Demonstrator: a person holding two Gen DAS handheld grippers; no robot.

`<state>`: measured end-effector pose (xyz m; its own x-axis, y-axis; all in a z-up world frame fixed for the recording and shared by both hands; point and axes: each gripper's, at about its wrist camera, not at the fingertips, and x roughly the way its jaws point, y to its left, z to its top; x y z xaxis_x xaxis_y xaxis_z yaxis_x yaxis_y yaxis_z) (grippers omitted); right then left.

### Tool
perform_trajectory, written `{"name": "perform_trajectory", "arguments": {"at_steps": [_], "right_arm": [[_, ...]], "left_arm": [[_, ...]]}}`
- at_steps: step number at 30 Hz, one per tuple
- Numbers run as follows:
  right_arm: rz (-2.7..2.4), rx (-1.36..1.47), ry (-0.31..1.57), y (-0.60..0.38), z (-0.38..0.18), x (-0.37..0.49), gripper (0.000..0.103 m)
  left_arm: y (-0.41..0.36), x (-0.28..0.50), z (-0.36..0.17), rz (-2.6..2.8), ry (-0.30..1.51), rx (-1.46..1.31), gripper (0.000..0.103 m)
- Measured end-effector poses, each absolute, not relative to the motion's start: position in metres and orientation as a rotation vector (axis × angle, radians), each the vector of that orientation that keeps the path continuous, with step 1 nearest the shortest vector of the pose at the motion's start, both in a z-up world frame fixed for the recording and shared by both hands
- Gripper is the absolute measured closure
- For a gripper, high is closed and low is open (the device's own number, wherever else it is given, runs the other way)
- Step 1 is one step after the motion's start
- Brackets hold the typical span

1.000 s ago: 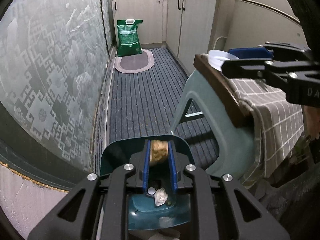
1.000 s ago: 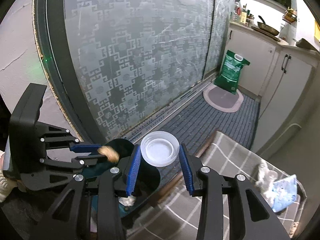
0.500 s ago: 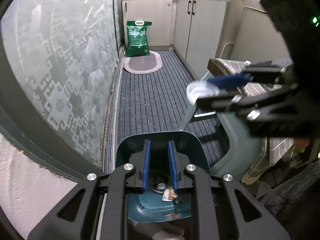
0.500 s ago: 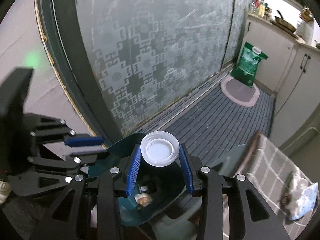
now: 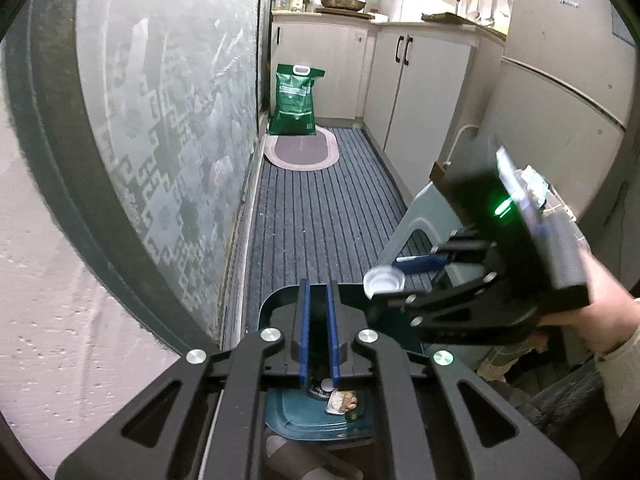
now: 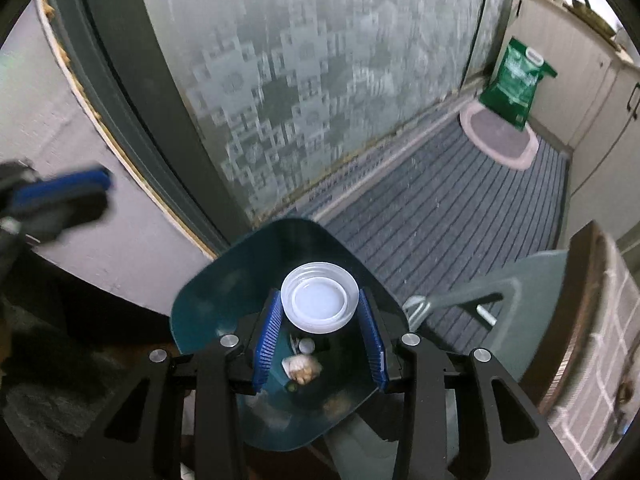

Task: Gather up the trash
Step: 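Carry ginger and clear cup over the teal bin and open both tools to drop them, then move both open tools back over the table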

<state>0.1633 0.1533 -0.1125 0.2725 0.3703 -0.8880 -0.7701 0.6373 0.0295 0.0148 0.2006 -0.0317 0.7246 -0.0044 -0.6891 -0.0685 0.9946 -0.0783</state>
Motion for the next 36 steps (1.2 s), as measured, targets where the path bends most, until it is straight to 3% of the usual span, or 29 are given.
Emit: {"name": "perform_trajectory", "arguments": {"at_steps": [7,10,14,15,17,21,26,36], "right_arm": [[0.811,-0.518,1.113,0.162,-0.137,0.159,0.062],[0.795,-0.555,1.106,0.166,-0.144,0.153,0.04],[0.824,-0.525,1.105,0.166,-0.141,0.149,0.04],[0.832,-0.515,1.105,0.165,-0.139,0.149,0.04],[0.843,-0.498,1.09,0.165,-0.134,0.148,0.042],[0.865,-0.464,1.069,0.162,-0.122,0.147,0.047],[0.886,-0.436,1.02,0.158,-0.105,0.143,0.062],[0.889,-0.368,0.9,0.124,-0.066,0.141,0.073]], "left_arm": [[0.202,0.009,-0.023,0.043,0.732,-0.107,0.094],[0.204,0.008,-0.019,0.062,0.727,-0.101,0.091],[0.208,0.005,-0.009,0.068,0.692,-0.123,0.09],[0.208,0.004,-0.005,0.069,0.682,-0.127,0.085],[0.207,0.004,-0.002,0.076,0.671,-0.131,0.071],[0.203,0.004,0.007,0.077,0.64,-0.139,0.069],[0.197,0.004,0.018,0.075,0.597,-0.142,0.068],[0.176,0.01,0.033,0.044,0.52,-0.151,0.068]]}}
